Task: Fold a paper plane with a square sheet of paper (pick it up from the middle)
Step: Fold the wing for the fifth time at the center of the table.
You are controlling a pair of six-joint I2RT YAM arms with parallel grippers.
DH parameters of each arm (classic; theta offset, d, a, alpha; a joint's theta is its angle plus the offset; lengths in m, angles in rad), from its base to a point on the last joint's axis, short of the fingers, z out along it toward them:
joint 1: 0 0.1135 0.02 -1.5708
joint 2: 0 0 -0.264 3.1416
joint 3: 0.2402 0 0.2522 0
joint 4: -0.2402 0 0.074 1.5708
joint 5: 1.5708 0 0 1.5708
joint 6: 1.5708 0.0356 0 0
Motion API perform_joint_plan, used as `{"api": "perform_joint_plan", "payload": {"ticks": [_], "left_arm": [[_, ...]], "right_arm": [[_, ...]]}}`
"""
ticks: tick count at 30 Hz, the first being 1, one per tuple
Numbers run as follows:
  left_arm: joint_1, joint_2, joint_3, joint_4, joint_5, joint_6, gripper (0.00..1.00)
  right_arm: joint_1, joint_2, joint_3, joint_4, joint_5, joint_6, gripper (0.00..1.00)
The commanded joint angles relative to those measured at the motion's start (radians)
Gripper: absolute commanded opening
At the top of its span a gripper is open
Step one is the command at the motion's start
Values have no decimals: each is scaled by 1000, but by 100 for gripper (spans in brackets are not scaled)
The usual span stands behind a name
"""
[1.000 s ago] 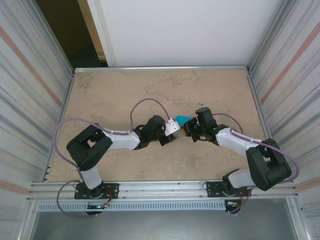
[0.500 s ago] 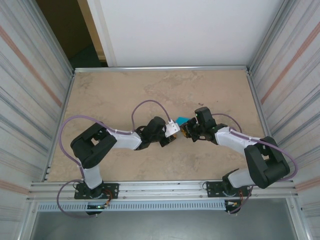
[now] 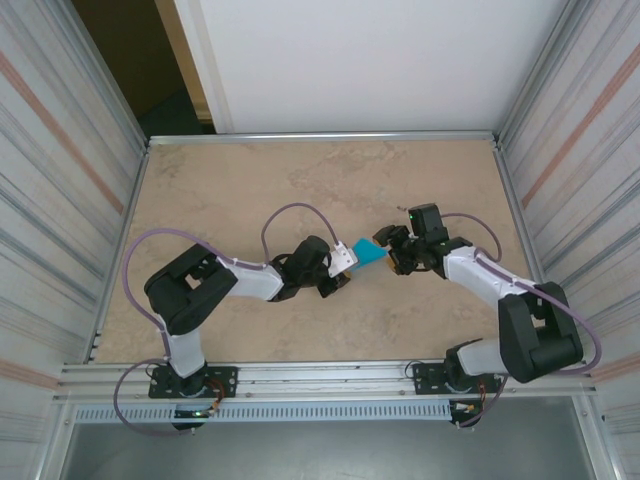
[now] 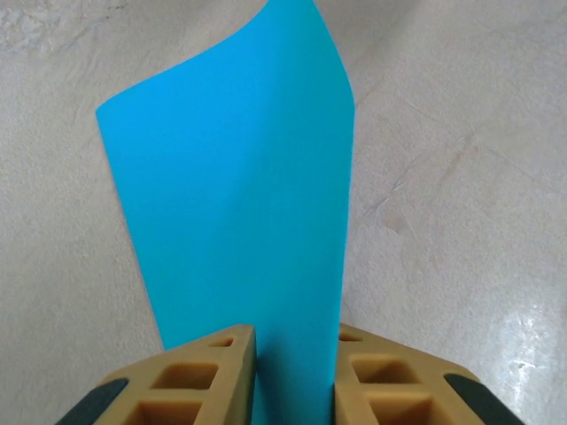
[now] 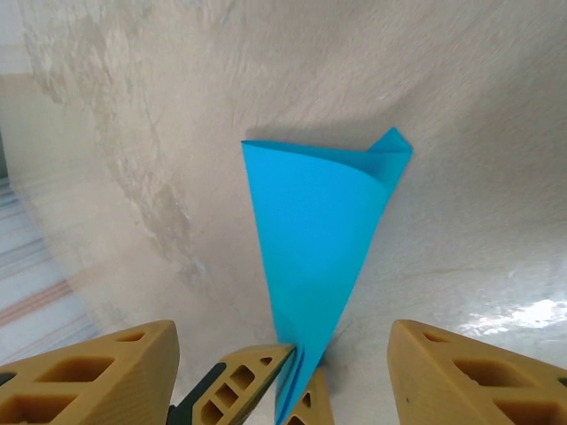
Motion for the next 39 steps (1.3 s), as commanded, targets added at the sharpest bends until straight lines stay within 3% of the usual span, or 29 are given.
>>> {"api": "perform_joint_plan", "payload": {"ticks": [1,12,24,39], "left_arm": [[12,22,-10,13,47,-41,24],[74,47,15,-39,204,-173,24],[170,77,57,-100,400,-432,23],[190,96,69,-116,434,-584,24]], "right_arm": [[-11,-47,-15,-69,36,-60,63],[-9,-109,-59,-121,55,-162,69],[103,-69,-68,-38,57,-294,71],[167,136,26,66,18,-349,68]]}}
